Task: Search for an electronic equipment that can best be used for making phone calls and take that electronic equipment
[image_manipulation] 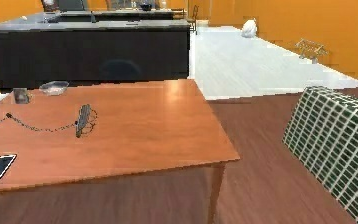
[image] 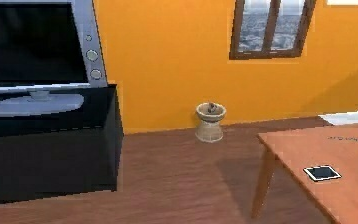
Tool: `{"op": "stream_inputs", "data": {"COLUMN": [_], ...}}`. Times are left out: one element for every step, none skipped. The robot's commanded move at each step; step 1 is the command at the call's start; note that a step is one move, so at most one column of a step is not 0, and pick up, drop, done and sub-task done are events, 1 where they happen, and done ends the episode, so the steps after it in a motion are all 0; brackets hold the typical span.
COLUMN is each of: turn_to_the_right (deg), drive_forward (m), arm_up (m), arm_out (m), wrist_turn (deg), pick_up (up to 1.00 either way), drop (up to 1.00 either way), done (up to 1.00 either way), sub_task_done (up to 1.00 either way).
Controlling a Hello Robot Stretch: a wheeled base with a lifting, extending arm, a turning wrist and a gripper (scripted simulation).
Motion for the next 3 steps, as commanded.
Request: {"op": "stream_inputs", "data": {"turn_to_the_right": [15.0,0.0,0.0], "drive_forward": [0.0,0.85,0.0], "arm_up": [0.0,0.0,0.5], "arm_out": [0.0,0.0,0.0], "wrist_turn": [0.0,0.0,0.0], "pick_up": [0.0,0.0,0.0], "drop": [0.0,0.0,0.0], "done": [0.0,0.0,0.0], "sub_task_done": [0.0,0.0,0.0]}}
